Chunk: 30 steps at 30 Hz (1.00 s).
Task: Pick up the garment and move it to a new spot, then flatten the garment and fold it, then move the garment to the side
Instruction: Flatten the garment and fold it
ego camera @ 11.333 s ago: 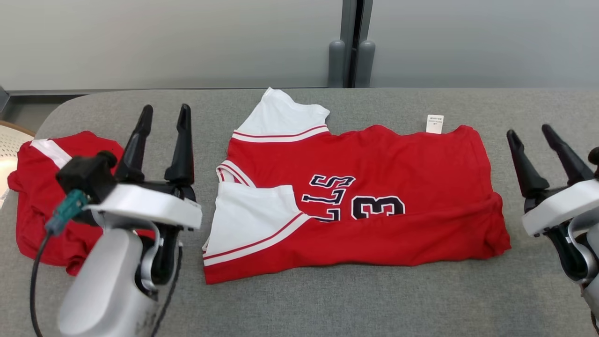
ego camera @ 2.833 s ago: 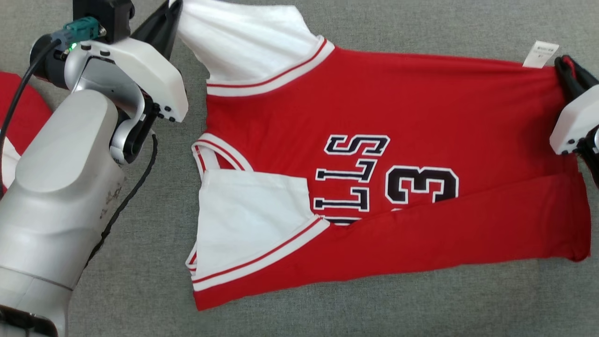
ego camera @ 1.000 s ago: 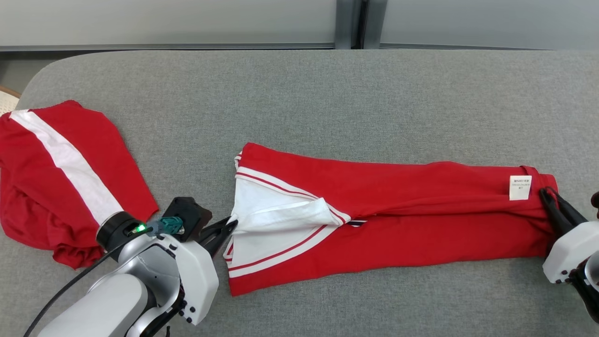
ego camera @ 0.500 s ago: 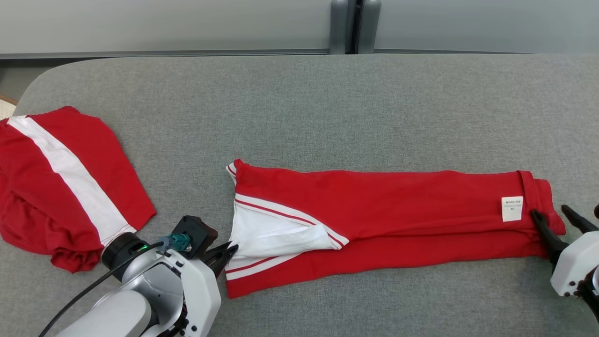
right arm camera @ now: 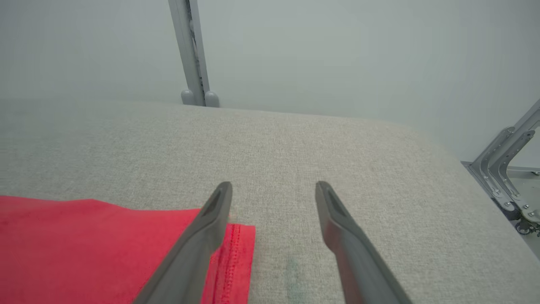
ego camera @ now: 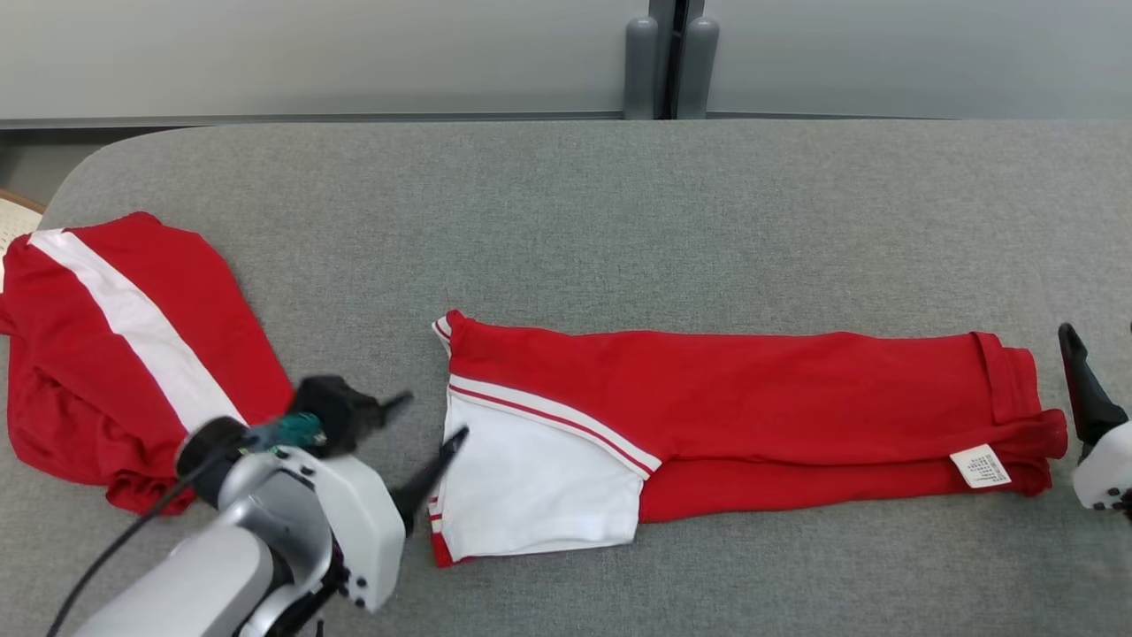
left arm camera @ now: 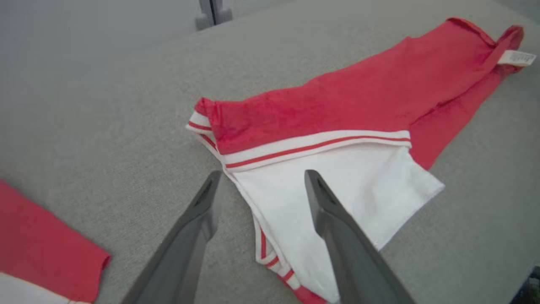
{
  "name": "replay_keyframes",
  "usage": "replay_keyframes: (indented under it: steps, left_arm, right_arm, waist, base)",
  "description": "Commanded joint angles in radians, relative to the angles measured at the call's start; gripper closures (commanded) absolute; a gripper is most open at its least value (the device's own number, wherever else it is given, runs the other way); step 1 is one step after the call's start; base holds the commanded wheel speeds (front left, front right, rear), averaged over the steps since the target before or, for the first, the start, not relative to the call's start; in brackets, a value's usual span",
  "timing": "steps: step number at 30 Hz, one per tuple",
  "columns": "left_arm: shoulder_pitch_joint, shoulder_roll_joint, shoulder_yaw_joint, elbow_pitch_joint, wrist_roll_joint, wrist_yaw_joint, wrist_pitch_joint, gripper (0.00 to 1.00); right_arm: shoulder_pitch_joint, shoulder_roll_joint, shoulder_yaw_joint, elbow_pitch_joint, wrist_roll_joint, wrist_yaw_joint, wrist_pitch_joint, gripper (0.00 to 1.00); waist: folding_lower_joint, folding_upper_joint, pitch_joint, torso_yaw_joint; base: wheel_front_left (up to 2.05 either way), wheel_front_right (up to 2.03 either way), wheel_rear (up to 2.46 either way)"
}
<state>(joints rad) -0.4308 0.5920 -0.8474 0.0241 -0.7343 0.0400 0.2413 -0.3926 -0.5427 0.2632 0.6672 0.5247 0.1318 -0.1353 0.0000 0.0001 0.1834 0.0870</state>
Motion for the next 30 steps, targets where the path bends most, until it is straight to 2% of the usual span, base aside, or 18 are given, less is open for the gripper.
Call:
replay_keyframes:
  steps: [1, 6, 9, 12, 14, 17, 22, 26, 30]
  left_arm:
    - [-0.009, -0.005, 0.023, 0.006, -0.005, 0.018, -0.03, 0.0]
    - [-0.027, -0.078, 0.162, 0.049, -0.001, 0.111, -0.275, 0.0]
    - [-0.011, -0.143, 0.241, 0.087, -0.022, 0.14, -0.438, 0.0]
    - [-0.005, -0.163, 0.3, 0.122, 0.066, 0.19, -0.501, 0.0]
    - [0.02, -0.222, 0.361, 0.099, 0.117, 0.21, -0.507, 0.0]
    - [0.093, -0.291, 0.456, 0.066, 0.209, 0.196, -0.507, 0.0]
    - [0.223, -0.435, 0.563, 0.081, 0.323, 0.126, -0.507, 0.0]
    - [0.296, -0.505, 0.652, 0.104, 0.399, 0.083, -0.507, 0.0]
    - [0.322, -0.53, 0.695, 0.119, 0.455, 0.031, -0.507, 0.0]
  right_arm:
    - [-0.008, 0.01, -0.013, -0.006, -0.022, -0.002, -0.029, 0.0]
    - [-0.005, 0.075, -0.083, -0.068, -0.089, -0.002, -0.111, 0.0]
    - [0.024, 0.117, -0.115, -0.141, -0.133, -0.002, -0.127, 0.0]
    - [0.056, 0.164, -0.152, -0.243, -0.185, -0.002, -0.13, 0.0]
    - [0.091, 0.187, -0.181, -0.315, -0.24, -0.002, -0.13, 0.0]
    - [0.143, 0.246, -0.228, -0.394, -0.316, -0.002, -0.131, 0.0]
    - [0.209, 0.323, -0.27, -0.443, -0.364, -0.002, -0.131, 0.0]
    - [0.238, 0.367, -0.29, -0.443, -0.374, -0.002, -0.131, 0.0]
    - [0.257, 0.384, -0.295, -0.422, -0.388, -0.002, -0.131, 0.0]
  waist:
    - [0.0, -0.0001, -0.004, 0.001]
    - [0.0, -0.0001, -0.017, 0.005]
    - [0.0, -0.0001, -0.028, 0.005]
    - [0.0, -0.0001, -0.034, 0.004]
    - [0.0, -0.0001, -0.034, 0.005]
    - [0.0, -0.0001, -0.032, 0.007]
    - [0.0, -0.0001, -0.034, 0.006]
    - [0.0, -0.0001, -0.034, 0.006]
    - [0.0, -0.0001, -0.033, 0.009]
  base:
    - [0.0, 0.0, 0.0]
    - [0.0, 0.0, 0.0]
    - [0.0, 0.0, 0.0]
    - [0.0, 0.0, 0.0]
    - [0.0, 0.0, 0.0]
    - [0.0, 0.0, 0.0]
    - [0.0, 0.0, 0.0]
    - [0.0, 0.0, 0.0]
    - [0.0, 0.0, 0.0]
